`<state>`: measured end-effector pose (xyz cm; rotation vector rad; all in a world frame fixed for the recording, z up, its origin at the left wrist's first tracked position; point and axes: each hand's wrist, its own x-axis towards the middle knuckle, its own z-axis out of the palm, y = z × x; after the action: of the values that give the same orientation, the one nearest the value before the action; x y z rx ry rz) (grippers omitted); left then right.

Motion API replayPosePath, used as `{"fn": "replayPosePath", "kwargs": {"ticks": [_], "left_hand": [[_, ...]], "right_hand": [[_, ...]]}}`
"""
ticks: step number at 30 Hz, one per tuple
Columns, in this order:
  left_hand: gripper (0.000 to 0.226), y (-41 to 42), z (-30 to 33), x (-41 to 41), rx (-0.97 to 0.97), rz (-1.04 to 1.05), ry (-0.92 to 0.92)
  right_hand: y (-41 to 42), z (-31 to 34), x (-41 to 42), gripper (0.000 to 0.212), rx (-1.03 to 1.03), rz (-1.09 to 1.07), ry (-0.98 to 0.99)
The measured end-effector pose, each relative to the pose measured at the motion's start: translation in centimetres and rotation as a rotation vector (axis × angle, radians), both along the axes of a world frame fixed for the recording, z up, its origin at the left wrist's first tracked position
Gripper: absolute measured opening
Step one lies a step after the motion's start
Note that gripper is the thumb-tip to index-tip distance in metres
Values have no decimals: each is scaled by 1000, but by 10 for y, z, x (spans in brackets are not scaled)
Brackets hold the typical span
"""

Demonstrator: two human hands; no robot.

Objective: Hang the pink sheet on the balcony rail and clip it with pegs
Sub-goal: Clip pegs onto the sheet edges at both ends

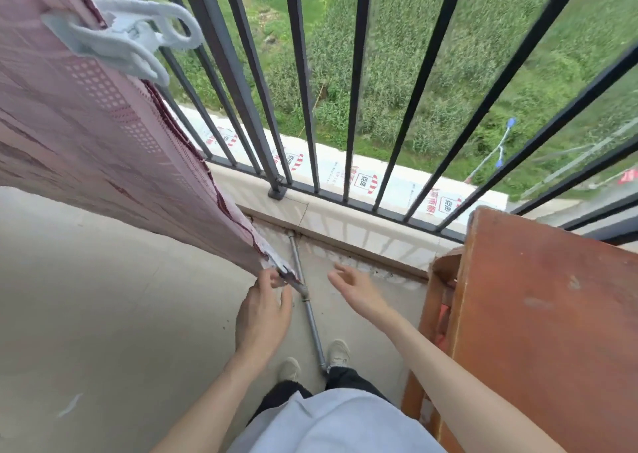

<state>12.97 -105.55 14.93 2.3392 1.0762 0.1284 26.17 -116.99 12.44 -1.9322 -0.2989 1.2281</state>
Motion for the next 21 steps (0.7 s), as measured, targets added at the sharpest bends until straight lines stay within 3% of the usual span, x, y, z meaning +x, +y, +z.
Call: {"fn": "replayPosePath", "kwargs": {"ticks": [3, 7, 11, 15, 21], "left_hand": [[35, 3, -25, 9, 94, -383, 23], [51, -8, -52, 34, 148, -840, 130], [52, -29, -64, 60, 236, -1171, 217], [65, -65, -67, 64, 161, -1415, 252], [58, -136, -70, 58, 136, -1673, 258]], "right_hand": [[-34, -22, 1, 62, -147, 15, -335], [-86, -31, -25, 69, -351, -151, -556], [-126, -30, -72, 67, -594, -439, -556], [-170, -29, -123, 63, -756, -643, -504], [-223, -32, -160, 51, -862, -838, -434]]}}
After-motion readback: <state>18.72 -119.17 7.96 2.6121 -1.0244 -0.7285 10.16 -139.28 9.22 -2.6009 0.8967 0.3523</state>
